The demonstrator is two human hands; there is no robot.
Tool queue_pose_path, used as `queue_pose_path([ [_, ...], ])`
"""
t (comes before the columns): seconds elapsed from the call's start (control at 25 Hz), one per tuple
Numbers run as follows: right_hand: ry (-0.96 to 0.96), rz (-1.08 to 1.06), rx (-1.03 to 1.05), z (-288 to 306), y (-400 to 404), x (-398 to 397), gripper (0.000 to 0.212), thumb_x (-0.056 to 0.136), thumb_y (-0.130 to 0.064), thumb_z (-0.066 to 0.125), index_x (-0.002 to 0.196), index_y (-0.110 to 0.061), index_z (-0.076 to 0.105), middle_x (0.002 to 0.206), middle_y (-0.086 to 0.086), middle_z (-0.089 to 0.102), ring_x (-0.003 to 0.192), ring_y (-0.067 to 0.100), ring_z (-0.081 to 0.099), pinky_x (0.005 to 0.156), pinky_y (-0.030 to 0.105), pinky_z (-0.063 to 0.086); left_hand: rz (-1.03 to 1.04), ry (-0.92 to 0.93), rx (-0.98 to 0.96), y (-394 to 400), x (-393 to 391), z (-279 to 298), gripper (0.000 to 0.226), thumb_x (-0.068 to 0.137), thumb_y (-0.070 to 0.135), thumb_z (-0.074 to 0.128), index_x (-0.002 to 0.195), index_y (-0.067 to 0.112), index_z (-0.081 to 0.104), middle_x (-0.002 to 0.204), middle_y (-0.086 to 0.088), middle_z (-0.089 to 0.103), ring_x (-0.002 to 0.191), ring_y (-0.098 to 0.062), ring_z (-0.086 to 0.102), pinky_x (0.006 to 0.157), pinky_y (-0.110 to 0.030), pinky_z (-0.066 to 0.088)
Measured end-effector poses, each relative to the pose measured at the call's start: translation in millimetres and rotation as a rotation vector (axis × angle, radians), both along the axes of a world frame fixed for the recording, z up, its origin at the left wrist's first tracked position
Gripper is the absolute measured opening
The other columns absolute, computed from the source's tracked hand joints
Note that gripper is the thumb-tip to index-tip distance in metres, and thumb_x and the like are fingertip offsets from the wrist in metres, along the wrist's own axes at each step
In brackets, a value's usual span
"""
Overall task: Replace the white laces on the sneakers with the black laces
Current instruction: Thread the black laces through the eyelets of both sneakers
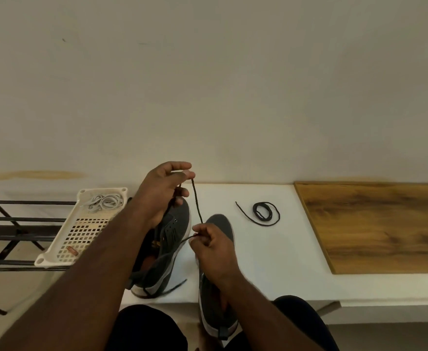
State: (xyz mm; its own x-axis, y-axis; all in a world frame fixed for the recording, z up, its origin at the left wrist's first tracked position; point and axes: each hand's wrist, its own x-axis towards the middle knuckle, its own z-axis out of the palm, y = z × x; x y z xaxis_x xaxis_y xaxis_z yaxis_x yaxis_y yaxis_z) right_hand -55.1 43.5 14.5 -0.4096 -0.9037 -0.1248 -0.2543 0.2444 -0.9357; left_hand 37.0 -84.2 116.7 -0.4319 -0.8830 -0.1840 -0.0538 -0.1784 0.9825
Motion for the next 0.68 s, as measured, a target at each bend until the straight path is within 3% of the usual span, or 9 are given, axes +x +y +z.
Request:
queue_pose_path([
  [0.08, 0.093, 0.159, 0.151, 0, -8, -1, 0.049, 0.092, -0.018, 0.063, 0.136, -0.034, 0.054, 0.136, -0.01, 0.059, 0.119, 0.008, 0.058, 0.099, 0.025, 0.048, -0.077, 0.048, 0.009, -2, -2, 19, 0.022, 0.098, 0.015, 0.058, 0.116, 0.022, 0.068, 0.112, 0.001, 0.072, 0.07, -0.014, 0.062, 0.056, -0.027, 0.044],
  [0.16, 0.073, 0.159, 0.168, 5, -8, -3, 0.047, 0.093, -0.023, 0.062, 0.137, -0.036, 0.054, 0.134, -0.01, 0.062, 0.114, 0.011, 0.062, 0.102, 0.034, 0.051, -0.104, 0.086, 0.016, -6, -5, 27, 0.027, 0.1, 0.007, 0.052, 0.118, 0.019, 0.068, 0.112, 0.0, 0.072, 0.066, -0.011, 0.058, 0.053, -0.023, 0.041],
  [0.24, -0.217, 0.062, 0.05, 22, -6, -1, 0.028, 0.099, -0.04, 0.057, 0.126, -0.034, 0.062, 0.119, -0.012, 0.07, 0.105, 0.008, 0.067, 0.094, 0.035, 0.055, -0.08, 0.156, 0.069, -2, -12, 21, 0.03, 0.099, 0.0, 0.048, 0.118, 0.014, 0.067, 0.114, -0.004, 0.071, 0.061, -0.008, 0.052, 0.049, -0.02, 0.038],
  [0.32, -0.505, 0.035, -0.021, 38, -5, -3, 0.028, 0.102, -0.046, 0.047, 0.117, -0.031, 0.066, 0.112, -0.01, 0.073, 0.104, 0.009, 0.069, 0.089, 0.034, 0.056, -0.042, 0.217, 0.16, 8, -20, 3, 0.031, 0.099, -0.003, 0.045, 0.118, 0.01, 0.066, 0.118, -0.008, 0.07, 0.059, -0.007, 0.047, 0.047, -0.019, 0.036],
  [0.48, -0.836, -0.125, -0.112, 38, 9, -19, 0.022, 0.1, -0.023, 0.057, 0.112, -0.011, 0.071, 0.092, 0.011, 0.072, 0.075, 0.02, 0.066, 0.07, 0.032, 0.052, 0.033, 0.198, 0.203, 18, -19, -32, 0.031, 0.098, -0.005, 0.045, 0.118, 0.008, 0.065, 0.12, -0.01, 0.069, 0.054, -0.006, 0.041, 0.044, -0.018, 0.032],
  [0.6, -0.794, -0.206, -0.089, 23, 24, -34, 0.015, 0.096, -0.013, 0.063, 0.1, -0.01, 0.077, 0.092, 0.016, 0.072, 0.075, 0.02, 0.064, 0.07, 0.031, 0.054, 0.039, 0.163, 0.148, 17, -14, -45, 0.031, 0.099, -0.004, 0.046, 0.118, 0.01, 0.066, 0.118, -0.008, 0.069, 0.062, -0.008, 0.051, 0.052, -0.02, 0.039],
  [0.68, -0.79, -0.216, -0.089, 18, 28, -37, 0.017, 0.097, -0.008, 0.06, 0.106, -0.008, 0.075, 0.099, 0.017, 0.074, 0.083, 0.024, 0.067, 0.077, 0.033, 0.056, 0.02, 0.078, 0.05, 10, -11, -50, 0.032, 0.099, -0.001, 0.048, 0.119, 0.017, 0.066, 0.12, -0.003, 0.07, 0.08, -0.011, 0.065, 0.065, -0.024, 0.048],
])
